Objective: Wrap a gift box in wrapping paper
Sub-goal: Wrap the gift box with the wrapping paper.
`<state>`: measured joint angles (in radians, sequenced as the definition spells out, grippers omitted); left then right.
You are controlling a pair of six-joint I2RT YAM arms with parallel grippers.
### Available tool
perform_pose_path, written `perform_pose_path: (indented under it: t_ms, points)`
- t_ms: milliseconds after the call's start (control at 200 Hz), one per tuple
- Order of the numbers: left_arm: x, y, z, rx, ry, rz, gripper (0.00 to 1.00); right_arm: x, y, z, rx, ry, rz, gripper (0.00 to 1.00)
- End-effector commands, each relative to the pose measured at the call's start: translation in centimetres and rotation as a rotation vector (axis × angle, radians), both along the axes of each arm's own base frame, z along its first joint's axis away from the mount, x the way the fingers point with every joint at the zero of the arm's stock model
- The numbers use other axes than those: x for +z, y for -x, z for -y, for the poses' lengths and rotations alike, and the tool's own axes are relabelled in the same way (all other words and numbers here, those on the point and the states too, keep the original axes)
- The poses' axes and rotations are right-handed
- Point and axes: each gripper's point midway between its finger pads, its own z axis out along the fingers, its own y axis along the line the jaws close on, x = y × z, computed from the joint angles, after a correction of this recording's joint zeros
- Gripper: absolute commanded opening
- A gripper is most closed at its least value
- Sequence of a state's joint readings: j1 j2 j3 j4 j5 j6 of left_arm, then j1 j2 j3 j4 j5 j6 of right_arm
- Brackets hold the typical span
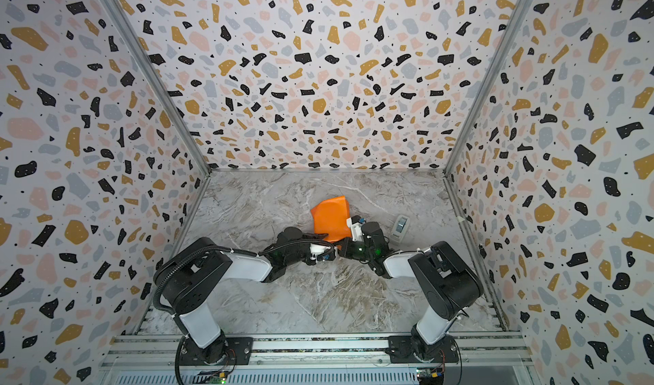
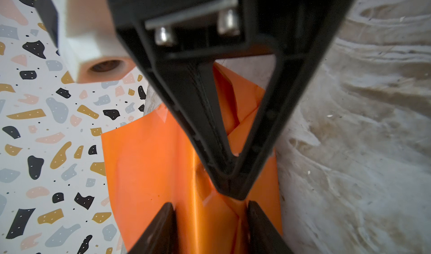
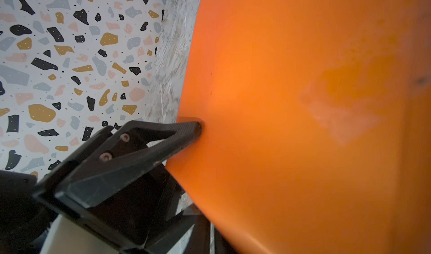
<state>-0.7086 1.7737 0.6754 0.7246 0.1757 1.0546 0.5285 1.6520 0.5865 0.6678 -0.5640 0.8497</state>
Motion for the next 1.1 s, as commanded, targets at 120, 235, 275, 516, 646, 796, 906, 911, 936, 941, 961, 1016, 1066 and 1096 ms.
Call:
perform_pose_path:
  t_ms: [120,235,275,516,646,796,906,911,936,941,961,1016,1066,1096]
  points:
    - [-3.4,1.0,-0.9,-0.004,-0.078,-0.101,0.49,3.6,-1.1,-0.2,-0.005,-0.065,0.089,0.08]
    - [-3.4,1.0,-0.9,-0.002,-0.079,-0.1,0.49,4.4,-0.8,-0.2,-0.002,-0.088,0.094,0.08]
    - [-3.4,0.9,-0.9,-0.002,-0.078,-0.1,0.49,4.6,-0.7,-0.2,-0.001,-0.099,0.096,0.08]
    - [-3.4,1.0,-0.9,-0.003,-0.078,-0.101,0.49,4.0,-0.2,0.0,-0.004,-0.102,0.078,0.08]
    - [-3.4,0.9,-0.9,-0.002,-0.078,-0.101,0.49,2.6,0.6,0.6,-0.01,-0.082,0.056,0.08]
    - [-3.3,0.9,-0.9,-0.003,-0.077,-0.1,0.49,1.9,1.2,0.8,-0.002,-0.076,0.05,0.07]
    - [-3.4,1.0,-0.9,-0.003,-0.078,-0.102,0.49,1.5,1.1,0.7,0.0,-0.066,0.051,0.07]
    - [-3.4,1.0,-0.9,-0.003,-0.078,-0.102,0.49,1.5,1.1,0.7,0.0,-0.065,0.052,0.07]
    - [-3.4,1.0,-0.9,-0.003,-0.078,-0.102,0.49,1.5,1.0,0.7,-0.001,-0.064,0.052,0.07]
    - [-3.4,1.0,-0.9,-0.003,-0.079,-0.101,0.49,1.5,1.0,0.7,-0.002,-0.064,0.051,0.07]
    - [-3.4,1.0,-0.9,-0.003,-0.079,-0.102,0.49,1.5,0.9,0.7,-0.002,-0.064,0.055,0.07]
    - [-3.4,1.0,-0.9,-0.004,-0.078,-0.1,0.49,1.5,0.6,0.5,-0.003,-0.061,0.058,0.07]
    - [-3.4,0.9,-0.9,-0.003,-0.078,-0.101,0.49,1.6,0.3,0.4,-0.01,-0.057,0.064,0.07]
    - [-3.4,1.0,-0.9,-0.003,-0.079,-0.102,0.49,1.5,0.0,0.4,-0.015,-0.052,0.065,0.07]
